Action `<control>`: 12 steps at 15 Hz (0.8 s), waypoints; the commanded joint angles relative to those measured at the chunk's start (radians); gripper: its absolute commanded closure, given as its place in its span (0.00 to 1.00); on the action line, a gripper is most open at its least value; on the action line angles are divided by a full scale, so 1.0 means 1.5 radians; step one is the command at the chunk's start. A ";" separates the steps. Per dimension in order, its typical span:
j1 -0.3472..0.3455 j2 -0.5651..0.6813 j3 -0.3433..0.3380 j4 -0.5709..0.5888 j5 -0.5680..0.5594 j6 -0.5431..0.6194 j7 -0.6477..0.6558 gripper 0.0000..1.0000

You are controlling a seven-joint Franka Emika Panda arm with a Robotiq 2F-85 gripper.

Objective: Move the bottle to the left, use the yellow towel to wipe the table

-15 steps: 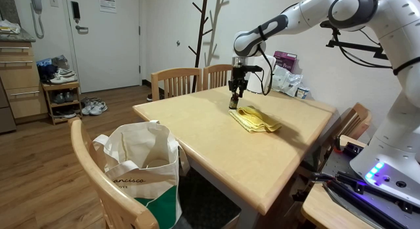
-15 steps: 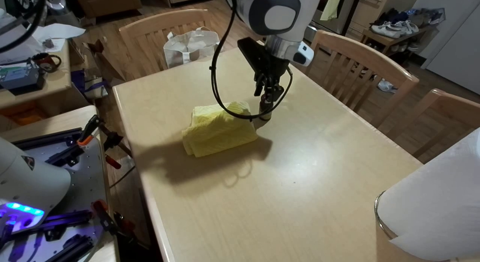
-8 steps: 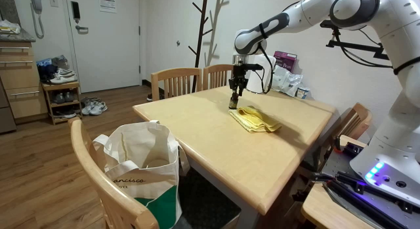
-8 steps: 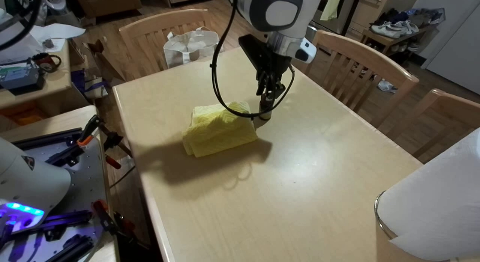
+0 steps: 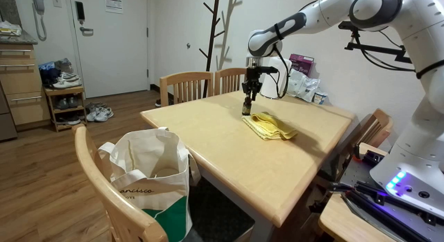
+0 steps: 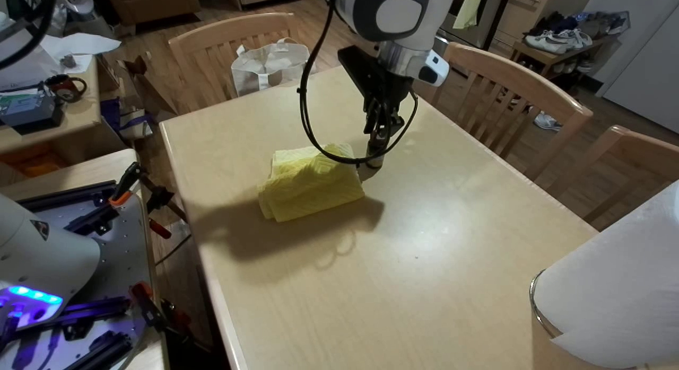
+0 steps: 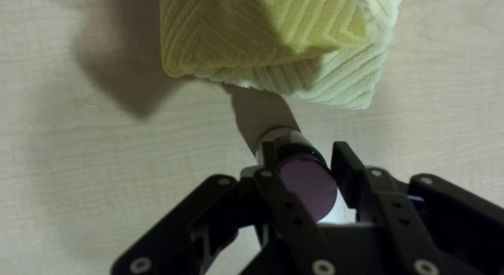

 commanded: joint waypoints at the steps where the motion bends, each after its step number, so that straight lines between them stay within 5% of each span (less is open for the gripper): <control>1: -0.006 -0.036 0.003 -0.016 0.017 0.005 -0.014 0.85; 12: -0.001 -0.051 0.003 -0.012 0.010 -0.013 -0.018 0.85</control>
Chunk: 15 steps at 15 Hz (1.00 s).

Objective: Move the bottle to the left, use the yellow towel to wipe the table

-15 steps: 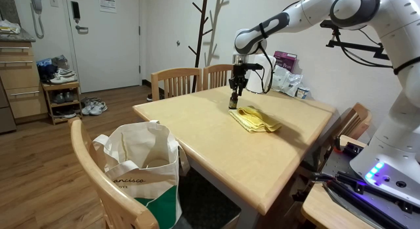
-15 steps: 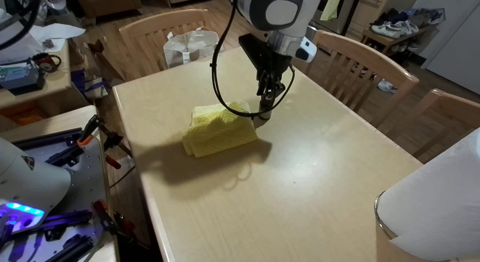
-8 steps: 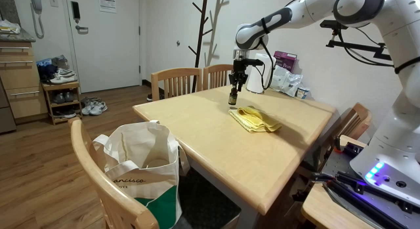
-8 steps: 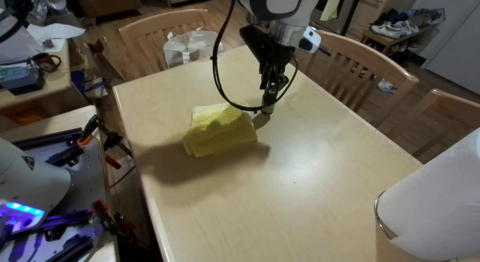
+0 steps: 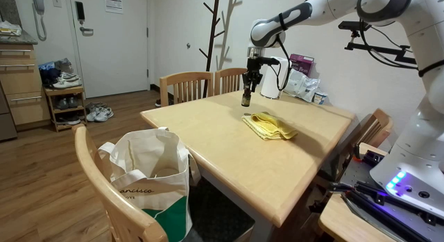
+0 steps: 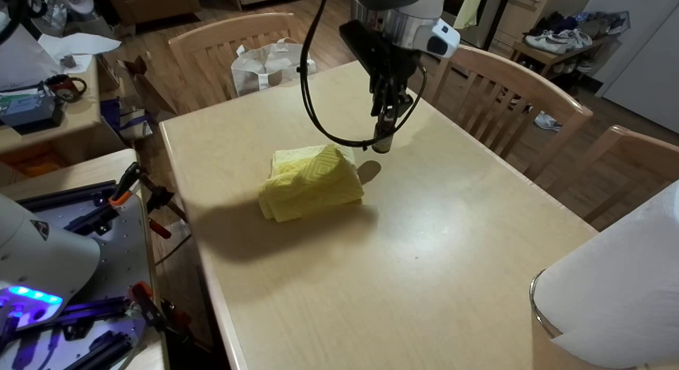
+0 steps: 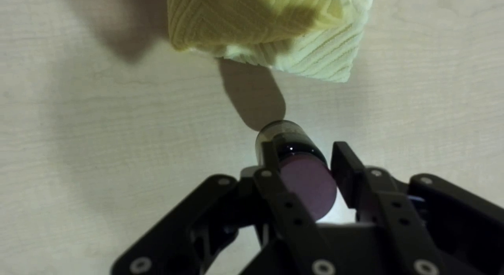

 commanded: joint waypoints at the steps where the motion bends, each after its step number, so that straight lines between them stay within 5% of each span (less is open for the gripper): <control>1: -0.001 0.000 0.004 -0.007 0.010 -0.016 -0.019 0.85; 10: 0.005 0.049 0.008 -0.010 0.014 -0.016 -0.015 0.85; 15: 0.005 0.044 0.000 -0.023 0.017 0.018 0.008 0.96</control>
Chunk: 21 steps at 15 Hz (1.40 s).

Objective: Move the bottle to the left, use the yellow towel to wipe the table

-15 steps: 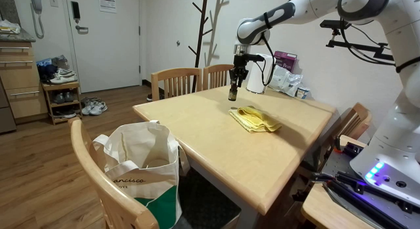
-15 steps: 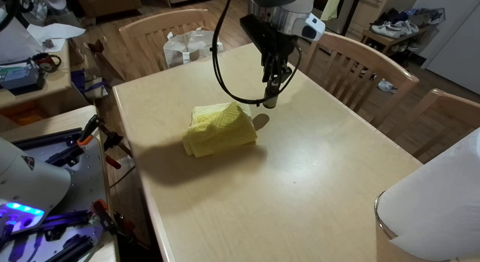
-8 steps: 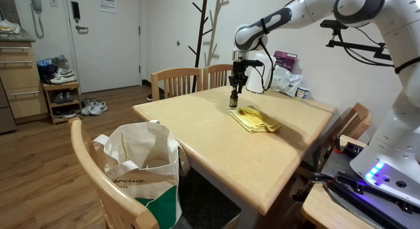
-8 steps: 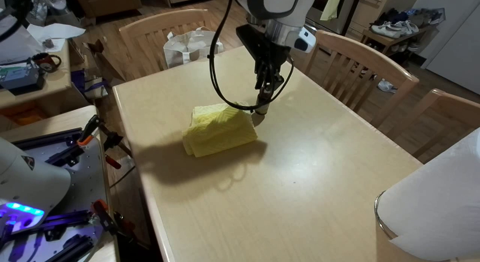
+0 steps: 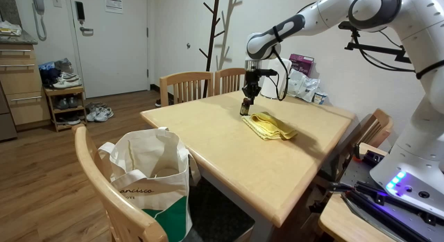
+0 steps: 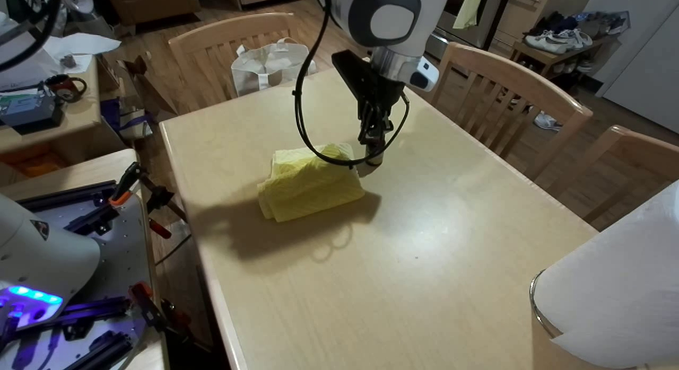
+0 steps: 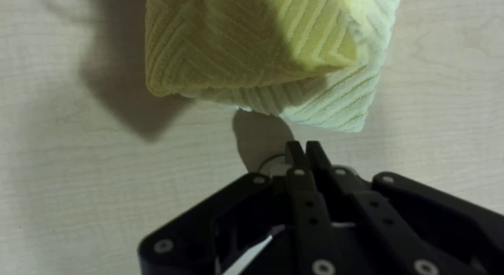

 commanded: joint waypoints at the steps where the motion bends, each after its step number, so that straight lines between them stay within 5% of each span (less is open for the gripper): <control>1: -0.005 -0.011 -0.003 -0.016 0.019 0.027 0.007 0.98; 3: -0.006 -0.014 -0.004 -0.016 0.020 0.025 0.006 0.71; 14: -0.011 -0.021 0.002 -0.029 0.039 0.106 -0.014 0.02; 17: -0.012 -0.017 0.006 -0.025 0.040 0.106 -0.018 0.00; 18: -0.012 -0.016 0.006 -0.025 0.040 0.106 -0.019 0.25; 21: -0.010 -0.016 0.007 -0.023 0.038 0.103 -0.018 0.33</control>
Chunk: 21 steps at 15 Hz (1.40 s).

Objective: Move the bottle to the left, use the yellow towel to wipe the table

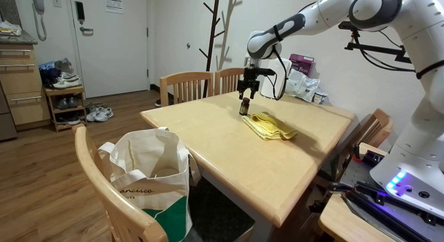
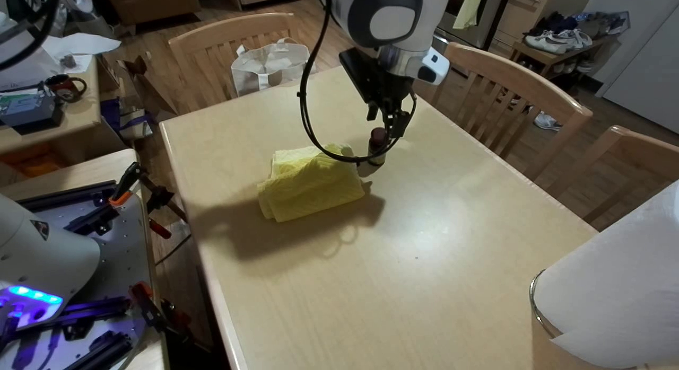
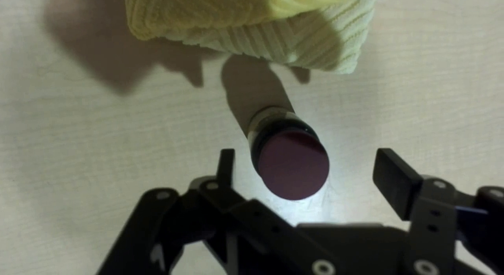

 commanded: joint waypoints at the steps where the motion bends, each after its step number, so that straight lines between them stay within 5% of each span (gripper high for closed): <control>1: -0.009 -0.012 0.009 -0.020 0.016 0.018 -0.019 0.40; 7: -0.009 -0.013 0.009 -0.027 0.015 0.024 -0.022 0.80; 21: -0.012 -0.065 -0.013 -0.064 0.011 0.080 0.008 0.81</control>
